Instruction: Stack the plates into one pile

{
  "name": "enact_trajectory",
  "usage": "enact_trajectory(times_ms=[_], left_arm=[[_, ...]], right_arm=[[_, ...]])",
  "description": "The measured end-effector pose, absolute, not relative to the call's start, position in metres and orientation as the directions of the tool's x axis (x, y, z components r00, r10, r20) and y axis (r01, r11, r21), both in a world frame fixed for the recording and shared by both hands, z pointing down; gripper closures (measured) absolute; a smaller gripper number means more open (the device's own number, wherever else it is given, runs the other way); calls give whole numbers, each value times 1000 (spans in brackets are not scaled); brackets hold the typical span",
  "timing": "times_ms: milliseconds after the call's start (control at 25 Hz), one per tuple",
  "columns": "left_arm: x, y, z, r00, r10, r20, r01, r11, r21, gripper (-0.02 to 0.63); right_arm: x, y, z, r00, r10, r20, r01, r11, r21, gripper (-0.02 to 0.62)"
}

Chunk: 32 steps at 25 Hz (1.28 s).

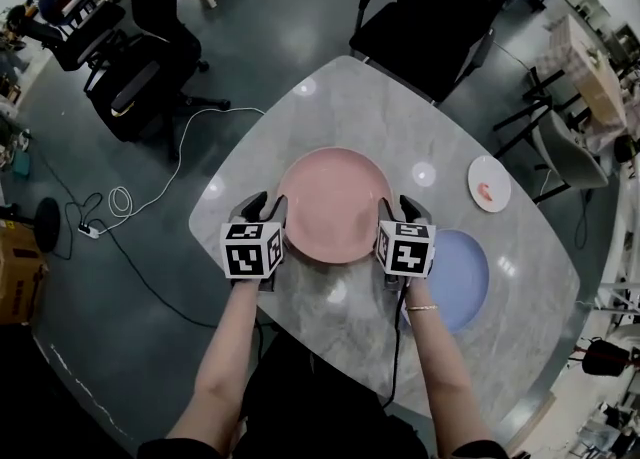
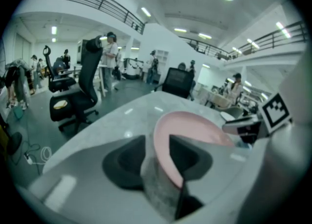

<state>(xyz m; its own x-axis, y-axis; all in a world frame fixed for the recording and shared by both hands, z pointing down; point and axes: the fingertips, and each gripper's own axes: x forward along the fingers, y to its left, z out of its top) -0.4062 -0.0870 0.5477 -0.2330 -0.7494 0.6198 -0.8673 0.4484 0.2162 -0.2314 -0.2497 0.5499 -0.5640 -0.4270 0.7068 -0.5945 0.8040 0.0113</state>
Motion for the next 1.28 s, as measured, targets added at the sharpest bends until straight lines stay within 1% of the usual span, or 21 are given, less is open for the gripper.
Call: enact_trajectory(times_ms=[320,440,560,760,960,1280], left_arm=[[-408,-98,570,-206,-723,660,-840,477,260,453],[-403,-99,579,-187,-716,673,-834,477,276,456],[-399,-101,586,-173,-713,679,-833,474,286,464],[-399,-101,590,-193,-711,676,-822,493,284,489],[-405,-99,586,-192,-707,680,-797,517,313,508],[-418,-101,560,-178,-728,662,-817,484,313,508]], right_arm=[[-246,-255,579,-481,-362,798,-531,845,63,448],[-247,-254,585,-466,-349,813,-524,849,65,448],[-249,-254,585,-469,-353,810,-528,847,64,451],[-251,-254,585,-482,-363,798,-535,843,60,465],[-251,-247,578,-508,-344,790,-555,832,5,471],[-248,-232,554,-543,-343,766,-585,809,-52,477]])
